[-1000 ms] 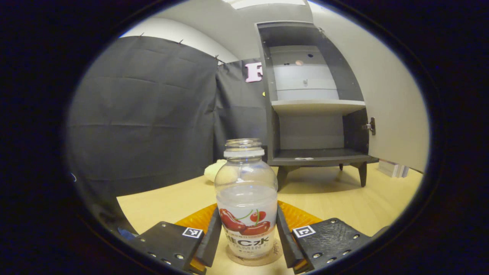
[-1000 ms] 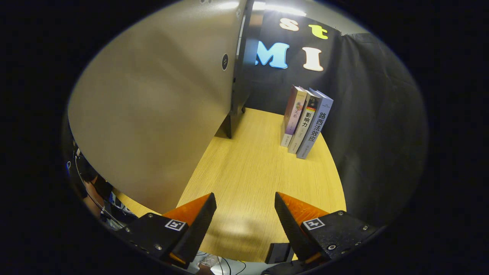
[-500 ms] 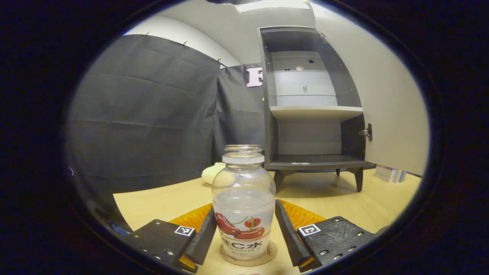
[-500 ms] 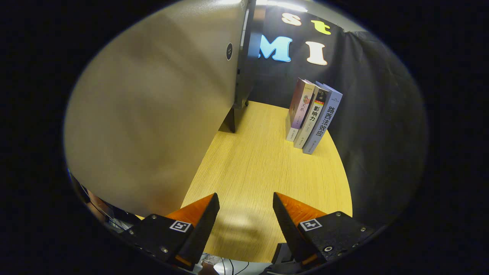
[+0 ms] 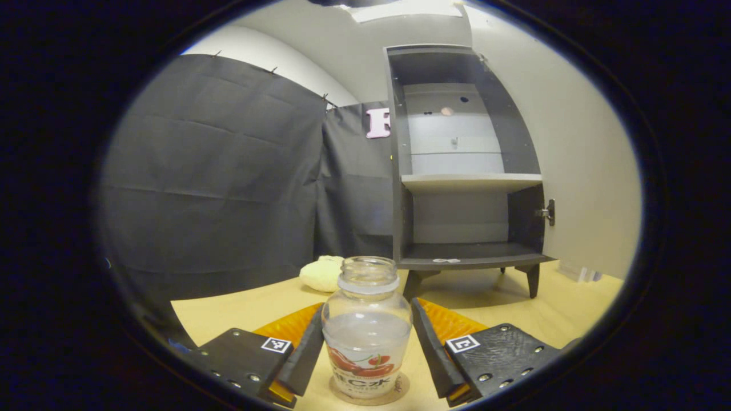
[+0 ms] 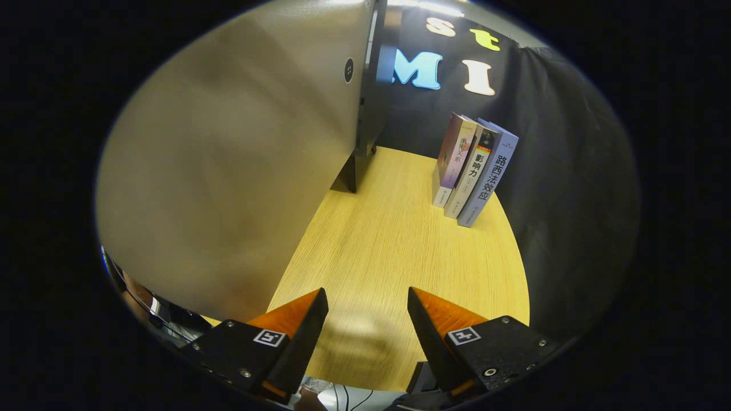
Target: Open the cabinet door with the right hand, grasp the bottle in the cabinet with the left hand and place it on the coaster, then close the cabinet door with the right hand.
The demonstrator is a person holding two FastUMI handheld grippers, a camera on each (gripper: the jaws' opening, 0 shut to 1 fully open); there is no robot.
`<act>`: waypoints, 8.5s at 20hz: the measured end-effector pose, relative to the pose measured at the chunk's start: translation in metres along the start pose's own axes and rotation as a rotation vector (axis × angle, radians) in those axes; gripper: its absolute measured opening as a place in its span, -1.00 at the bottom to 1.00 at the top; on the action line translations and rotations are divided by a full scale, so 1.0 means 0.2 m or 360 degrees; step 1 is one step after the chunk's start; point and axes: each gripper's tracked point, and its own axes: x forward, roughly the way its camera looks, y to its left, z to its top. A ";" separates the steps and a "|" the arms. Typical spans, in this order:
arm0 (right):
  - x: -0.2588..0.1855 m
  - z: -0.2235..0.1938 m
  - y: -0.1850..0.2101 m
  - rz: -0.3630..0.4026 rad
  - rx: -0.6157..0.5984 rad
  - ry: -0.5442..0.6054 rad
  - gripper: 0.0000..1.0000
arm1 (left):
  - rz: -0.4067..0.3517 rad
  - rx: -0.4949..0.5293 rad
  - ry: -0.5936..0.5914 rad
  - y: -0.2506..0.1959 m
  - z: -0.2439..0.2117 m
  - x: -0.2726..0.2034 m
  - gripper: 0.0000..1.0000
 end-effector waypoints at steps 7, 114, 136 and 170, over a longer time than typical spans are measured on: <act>-0.01 -0.02 0.02 0.0036 0.0086 -0.0012 0.78 | -0.0056 0.0085 -0.0049 0.02 0.23 0.00 0.65; -0.55 1.84 0.51 0.0093 0.0406 -0.1069 0.88 | -0.0572 0.0184 -0.0025 -0.02 1.55 0.34 0.73; -0.62 1.88 0.51 -0.0191 0.0274 -0.1160 0.89 | -0.0593 0.0071 0.0002 -0.12 1.57 0.31 0.73; -0.57 1.83 0.67 -0.0116 0.0290 -0.1120 0.90 | -0.0599 -0.0012 -0.0018 -0.26 1.61 0.25 0.65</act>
